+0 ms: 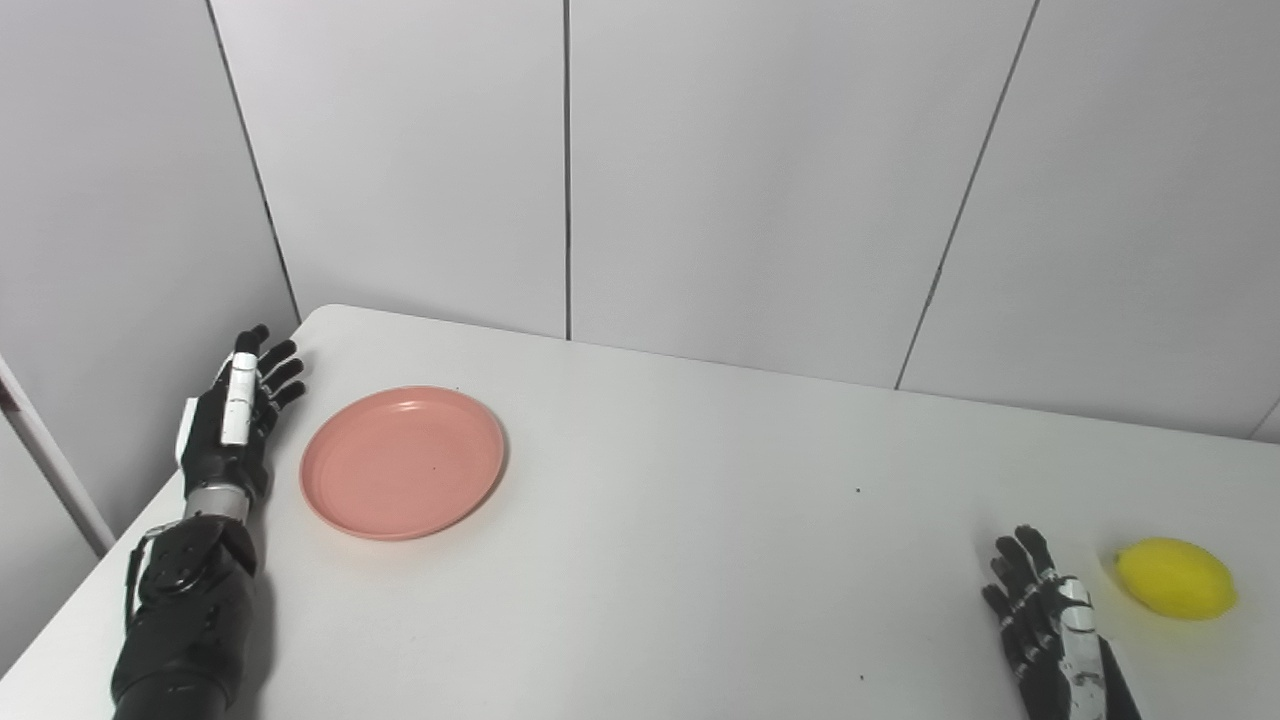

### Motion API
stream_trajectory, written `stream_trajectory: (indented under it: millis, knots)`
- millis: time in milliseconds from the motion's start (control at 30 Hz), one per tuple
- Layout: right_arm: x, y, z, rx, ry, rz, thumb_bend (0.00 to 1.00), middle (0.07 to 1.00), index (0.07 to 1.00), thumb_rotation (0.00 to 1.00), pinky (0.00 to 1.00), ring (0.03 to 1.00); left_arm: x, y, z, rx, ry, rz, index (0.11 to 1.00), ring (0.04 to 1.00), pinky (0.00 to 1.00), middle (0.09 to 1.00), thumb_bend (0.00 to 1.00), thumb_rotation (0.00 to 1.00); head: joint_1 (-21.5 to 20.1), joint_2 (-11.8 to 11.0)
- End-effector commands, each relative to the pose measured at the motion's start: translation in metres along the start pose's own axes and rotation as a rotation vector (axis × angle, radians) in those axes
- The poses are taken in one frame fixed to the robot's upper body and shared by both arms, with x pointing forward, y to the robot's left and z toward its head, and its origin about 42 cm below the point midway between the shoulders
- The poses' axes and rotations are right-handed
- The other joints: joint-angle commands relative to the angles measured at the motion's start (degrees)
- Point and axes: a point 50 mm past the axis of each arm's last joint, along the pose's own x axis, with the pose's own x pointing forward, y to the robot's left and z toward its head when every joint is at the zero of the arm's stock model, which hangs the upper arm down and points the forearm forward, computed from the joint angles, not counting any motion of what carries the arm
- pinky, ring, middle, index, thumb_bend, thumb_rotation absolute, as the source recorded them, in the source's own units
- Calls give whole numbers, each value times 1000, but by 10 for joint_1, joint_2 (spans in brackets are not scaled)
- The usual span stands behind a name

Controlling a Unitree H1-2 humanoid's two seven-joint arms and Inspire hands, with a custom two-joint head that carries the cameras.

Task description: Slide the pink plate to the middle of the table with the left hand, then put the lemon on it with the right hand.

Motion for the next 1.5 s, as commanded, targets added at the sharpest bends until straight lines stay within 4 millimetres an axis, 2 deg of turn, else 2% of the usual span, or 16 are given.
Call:
stream_trajectory:
  millis: [0, 33, 67, 300, 667, 800, 1100, 1233, 1467]
  knots:
    - [-23, 7, -36, 65, 120, -23, 715, 966, 972, 1000, 1000, 1000, 15, -1, 21, 15, -54, -12, 865, 810, 827, 799, 907, 831, 1, 1]
    - [-23, 8, -36, 62, 120, -22, 716, 966, 972, 1000, 1000, 1000, 14, -2, 20, 15, -47, -17, 864, 808, 828, 795, 909, 832, 1, 1]
    - [-23, 8, -36, 61, 121, -21, 716, 967, 972, 1000, 1000, 1000, 14, -2, 20, 16, -42, -21, 896, 832, 871, 819, 871, 856, 1, 1]
    - [-22, 9, -37, 64, 124, -18, 705, 964, 974, 1000, 1000, 1000, 13, -3, 12, 25, -32, -52, 883, 851, 896, 850, 789, 869, -2, -1]
    - [-21, 12, -36, 70, 128, -17, 712, 964, 972, 1000, 1000, 1000, 12, -7, 5, 40, -22, -97, 913, 850, 850, 869, 844, 835, -4, -1]
    - [-21, 13, -36, 68, 126, -16, 715, 960, 968, 1000, 1000, 1000, 12, -13, 9, 39, -28, -118, 908, 844, 843, 864, 867, 845, -7, 1]
    - [-21, 14, -35, 66, 126, -17, 713, 958, 967, 1000, 1000, 996, 12, -17, 14, 18, -33, -151, 892, 850, 860, 848, 845, 854, -9, 4]
    - [-22, 14, -35, 66, 122, -13, 715, 959, 969, 1000, 1000, 996, 9, -20, 15, 2, -31, -166, 884, 842, 852, 840, 865, 853, -10, 7]
    - [-21, 15, -33, 65, 124, -14, 717, 957, 966, 1000, 1000, 996, -1, -32, 16, -19, -20, -196, 885, 839, 839, 846, 825, 872, -11, 8]
